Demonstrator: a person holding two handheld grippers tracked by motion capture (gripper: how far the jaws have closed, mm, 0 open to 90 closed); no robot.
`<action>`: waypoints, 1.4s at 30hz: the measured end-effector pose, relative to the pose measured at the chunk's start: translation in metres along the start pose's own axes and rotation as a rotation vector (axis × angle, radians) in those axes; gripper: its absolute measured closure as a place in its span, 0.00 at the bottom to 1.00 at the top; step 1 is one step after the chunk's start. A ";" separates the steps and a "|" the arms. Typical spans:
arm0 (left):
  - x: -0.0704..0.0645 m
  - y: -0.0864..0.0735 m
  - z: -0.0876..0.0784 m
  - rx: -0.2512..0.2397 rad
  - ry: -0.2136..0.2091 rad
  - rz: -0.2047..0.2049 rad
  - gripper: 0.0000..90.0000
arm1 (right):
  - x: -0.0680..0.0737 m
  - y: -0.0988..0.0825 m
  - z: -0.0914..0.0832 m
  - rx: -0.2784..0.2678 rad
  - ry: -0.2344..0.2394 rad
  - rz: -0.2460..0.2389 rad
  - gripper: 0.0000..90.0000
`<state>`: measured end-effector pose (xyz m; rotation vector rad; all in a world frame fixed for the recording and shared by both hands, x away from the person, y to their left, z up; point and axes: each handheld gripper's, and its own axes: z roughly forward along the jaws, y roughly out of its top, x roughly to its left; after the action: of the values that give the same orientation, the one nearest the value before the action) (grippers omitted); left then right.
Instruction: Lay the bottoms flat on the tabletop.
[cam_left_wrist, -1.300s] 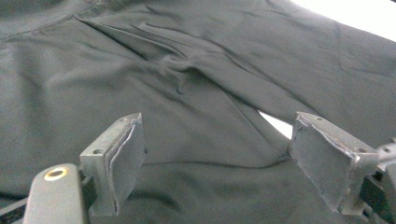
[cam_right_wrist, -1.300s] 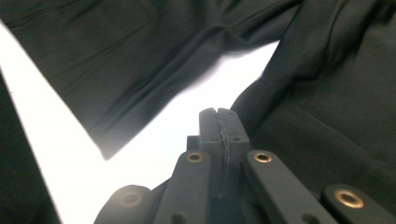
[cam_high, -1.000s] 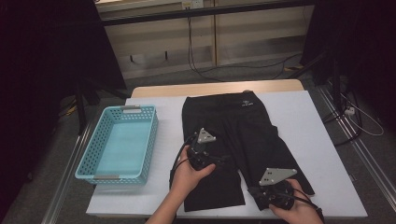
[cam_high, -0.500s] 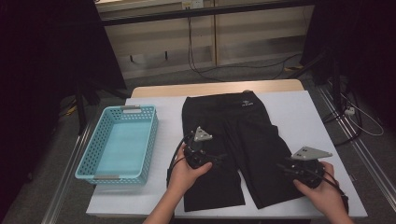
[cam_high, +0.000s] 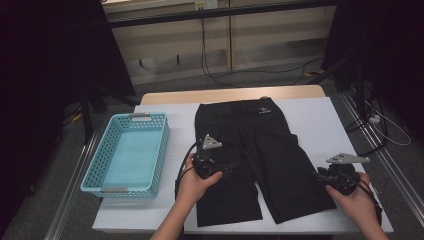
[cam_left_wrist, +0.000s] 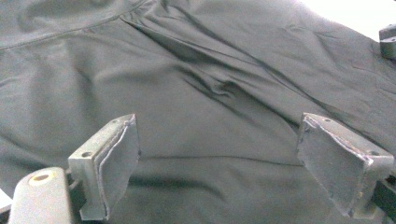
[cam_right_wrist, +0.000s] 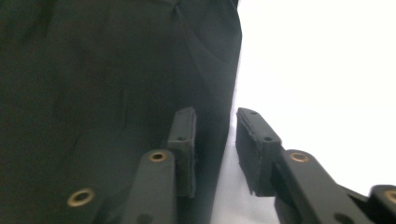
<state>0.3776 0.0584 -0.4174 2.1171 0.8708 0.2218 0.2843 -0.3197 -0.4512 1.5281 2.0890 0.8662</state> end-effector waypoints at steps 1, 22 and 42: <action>0.000 0.000 0.000 -0.001 0.003 0.000 0.15 | -0.001 0.000 0.000 0.003 0.020 0.009 0.93; 0.008 0.000 -0.009 -0.008 0.004 -0.009 0.15 | -0.002 -0.014 -0.018 0.022 0.066 0.020 0.95; 0.039 -0.011 -0.024 0.014 0.083 -0.086 0.10 | 0.013 0.004 -0.014 -0.153 0.050 0.002 0.28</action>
<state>0.3910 0.1039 -0.4157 2.0908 1.0129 0.2609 0.2738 -0.3095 -0.4382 1.4425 2.0055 1.0497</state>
